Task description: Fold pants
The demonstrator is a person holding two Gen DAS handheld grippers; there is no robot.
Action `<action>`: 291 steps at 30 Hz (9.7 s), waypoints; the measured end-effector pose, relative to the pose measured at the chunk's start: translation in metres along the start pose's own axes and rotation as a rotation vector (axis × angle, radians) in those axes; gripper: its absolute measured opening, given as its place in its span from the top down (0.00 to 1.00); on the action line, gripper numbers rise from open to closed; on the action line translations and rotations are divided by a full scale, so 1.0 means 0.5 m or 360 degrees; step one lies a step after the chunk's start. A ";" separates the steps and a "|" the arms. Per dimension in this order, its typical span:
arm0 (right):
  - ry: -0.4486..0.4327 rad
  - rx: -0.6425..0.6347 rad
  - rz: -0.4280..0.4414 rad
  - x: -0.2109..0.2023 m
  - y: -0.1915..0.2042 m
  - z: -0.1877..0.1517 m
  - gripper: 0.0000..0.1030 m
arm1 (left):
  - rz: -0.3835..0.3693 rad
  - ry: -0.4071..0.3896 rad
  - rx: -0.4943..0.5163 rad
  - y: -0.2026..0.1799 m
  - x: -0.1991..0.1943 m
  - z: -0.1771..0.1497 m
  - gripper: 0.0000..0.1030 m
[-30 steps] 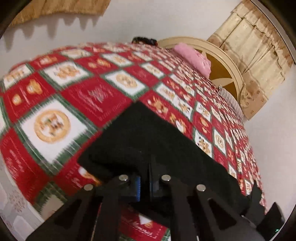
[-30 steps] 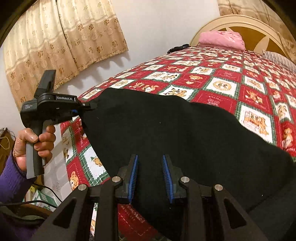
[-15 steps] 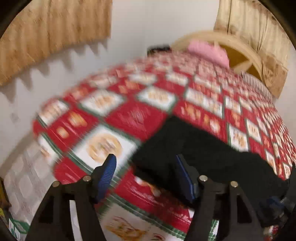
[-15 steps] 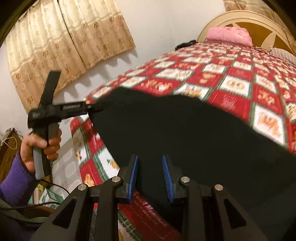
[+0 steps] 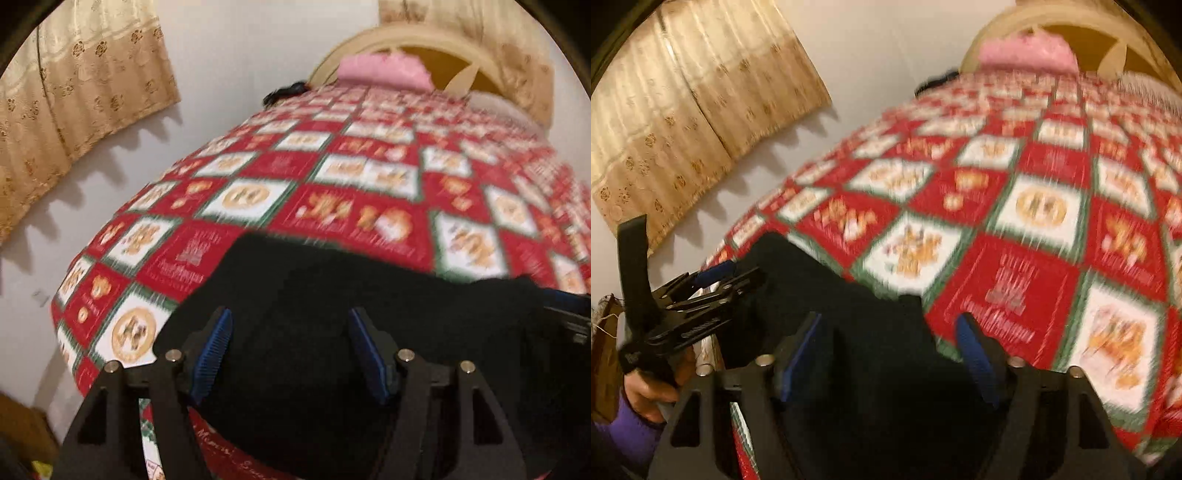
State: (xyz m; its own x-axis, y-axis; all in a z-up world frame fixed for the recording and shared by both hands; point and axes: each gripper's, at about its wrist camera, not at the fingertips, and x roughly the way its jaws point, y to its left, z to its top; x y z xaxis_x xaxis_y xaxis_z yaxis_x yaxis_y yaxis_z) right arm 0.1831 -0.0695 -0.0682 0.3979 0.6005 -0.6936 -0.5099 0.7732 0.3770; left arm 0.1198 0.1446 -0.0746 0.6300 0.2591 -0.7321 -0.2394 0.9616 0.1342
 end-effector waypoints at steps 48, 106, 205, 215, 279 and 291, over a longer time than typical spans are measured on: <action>-0.0384 0.0466 -0.0155 -0.102 -0.078 0.018 0.81 | 0.0100 -0.0024 0.0009 -0.006 0.022 -0.013 0.18; -0.1109 0.1132 -0.1377 -0.956 -0.383 -0.461 0.51 | -0.0145 -0.0134 0.0030 -0.030 -0.089 0.012 0.11; -0.0301 0.0191 -0.0198 -0.219 -0.055 -0.112 0.41 | -0.0752 0.0114 -0.0205 0.136 0.045 0.041 0.75; -0.0306 0.0180 -0.0235 -0.192 -0.031 -0.127 0.41 | -0.0261 -0.0220 -0.0079 0.077 -0.061 0.052 0.78; 0.0414 -0.0186 0.0576 0.074 0.004 0.027 0.53 | -0.0204 -0.0027 -0.0008 0.013 0.060 0.021 0.06; 0.0091 0.0288 0.0567 0.093 -0.099 0.049 0.84 | -0.0188 -0.0034 -0.0002 0.013 0.062 0.018 0.05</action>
State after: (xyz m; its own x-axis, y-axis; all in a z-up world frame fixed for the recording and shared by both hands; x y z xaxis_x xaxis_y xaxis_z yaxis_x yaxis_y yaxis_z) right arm 0.2453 -0.0750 -0.1039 0.1745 0.8292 -0.5310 -0.4636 0.5449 0.6987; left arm 0.1443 0.1598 -0.0906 0.6697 0.1461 -0.7281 -0.1637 0.9854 0.0471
